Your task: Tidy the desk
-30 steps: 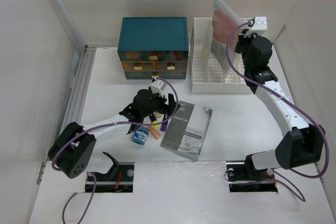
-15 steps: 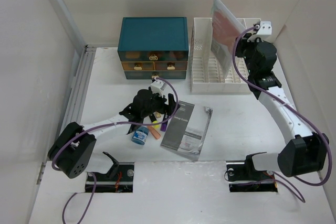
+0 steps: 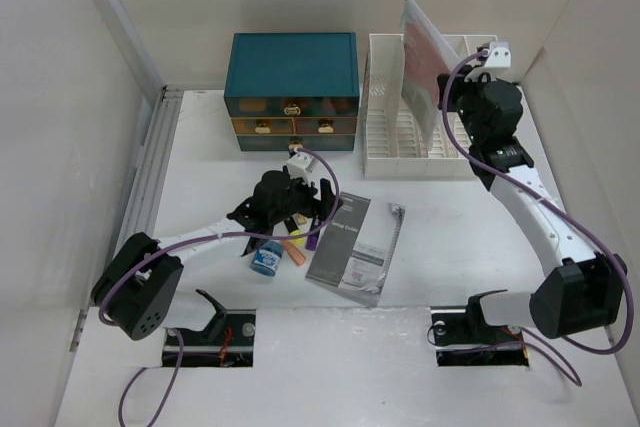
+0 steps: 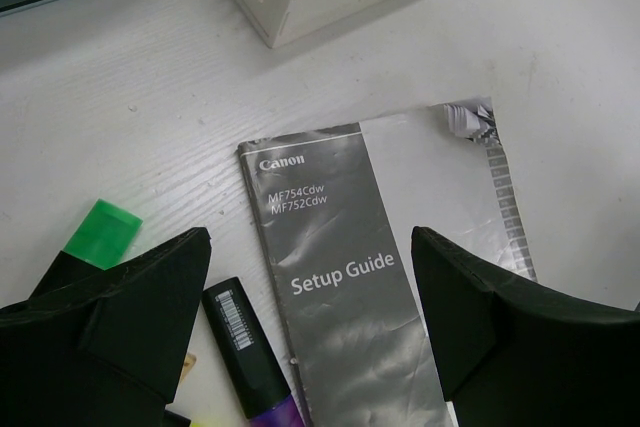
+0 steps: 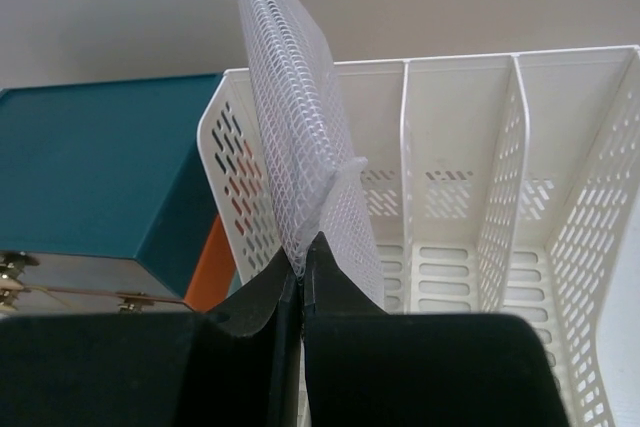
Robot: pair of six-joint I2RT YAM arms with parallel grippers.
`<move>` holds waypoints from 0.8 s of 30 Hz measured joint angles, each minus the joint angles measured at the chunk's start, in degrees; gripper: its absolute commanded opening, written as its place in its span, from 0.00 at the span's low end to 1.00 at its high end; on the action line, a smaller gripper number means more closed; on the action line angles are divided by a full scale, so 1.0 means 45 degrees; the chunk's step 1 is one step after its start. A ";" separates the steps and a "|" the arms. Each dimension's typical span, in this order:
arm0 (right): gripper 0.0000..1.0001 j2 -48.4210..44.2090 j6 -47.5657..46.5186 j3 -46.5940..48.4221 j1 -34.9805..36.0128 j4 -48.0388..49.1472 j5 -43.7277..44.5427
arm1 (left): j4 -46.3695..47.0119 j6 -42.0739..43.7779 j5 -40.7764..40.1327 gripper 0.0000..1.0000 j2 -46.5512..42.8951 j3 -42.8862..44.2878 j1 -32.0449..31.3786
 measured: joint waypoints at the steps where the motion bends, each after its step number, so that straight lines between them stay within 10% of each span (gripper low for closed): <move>1: 0.00 0.0000 0.0015 0.0000 0.0063 -0.0039 -0.0039 | -0.0005 0.0000 0.0000 0.79 0.0000 -0.0015 0.0005; 24: 0.00 0.0029 0.0209 0.0325 0.0607 -0.0695 -0.0427 | 0.0000 -0.0049 0.0000 0.79 0.0000 -0.0209 0.0000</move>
